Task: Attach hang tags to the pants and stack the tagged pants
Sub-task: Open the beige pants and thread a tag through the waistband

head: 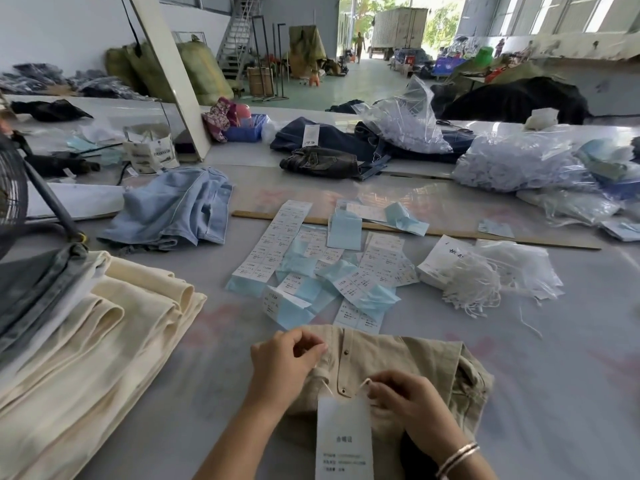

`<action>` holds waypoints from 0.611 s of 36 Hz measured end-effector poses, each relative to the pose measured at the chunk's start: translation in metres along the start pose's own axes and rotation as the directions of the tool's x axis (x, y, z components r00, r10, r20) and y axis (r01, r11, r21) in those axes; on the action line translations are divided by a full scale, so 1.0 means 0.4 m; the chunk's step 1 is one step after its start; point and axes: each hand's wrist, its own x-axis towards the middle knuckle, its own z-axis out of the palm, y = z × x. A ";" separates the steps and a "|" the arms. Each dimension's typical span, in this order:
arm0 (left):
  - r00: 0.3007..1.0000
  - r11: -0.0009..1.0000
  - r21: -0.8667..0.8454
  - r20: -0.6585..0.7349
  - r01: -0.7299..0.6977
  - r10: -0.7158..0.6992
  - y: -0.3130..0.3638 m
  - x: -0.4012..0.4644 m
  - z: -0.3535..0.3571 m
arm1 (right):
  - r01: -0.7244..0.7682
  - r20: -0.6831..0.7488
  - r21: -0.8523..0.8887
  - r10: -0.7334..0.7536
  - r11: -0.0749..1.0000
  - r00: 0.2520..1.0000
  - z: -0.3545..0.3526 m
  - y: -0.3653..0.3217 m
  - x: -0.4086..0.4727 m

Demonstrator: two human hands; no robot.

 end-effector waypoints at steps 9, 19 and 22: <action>0.981 0.935 0.311 -0.040 -0.170 0.191 0.033 -0.008 0.024 | 0.063 -0.105 0.337 -0.029 0.940 0.994 0.052 -0.032 0.062; 0.981 0.962 -0.270 0.195 0.044 0.010 -0.014 -0.025 0.085 | -0.100 -0.041 0.659 0.169 0.745 0.985 0.094 0.022 0.084; 0.985 0.948 -0.311 0.172 0.069 -0.015 -0.044 -0.031 0.111 | -0.100 -0.035 0.661 0.164 0.743 0.986 0.096 0.030 0.084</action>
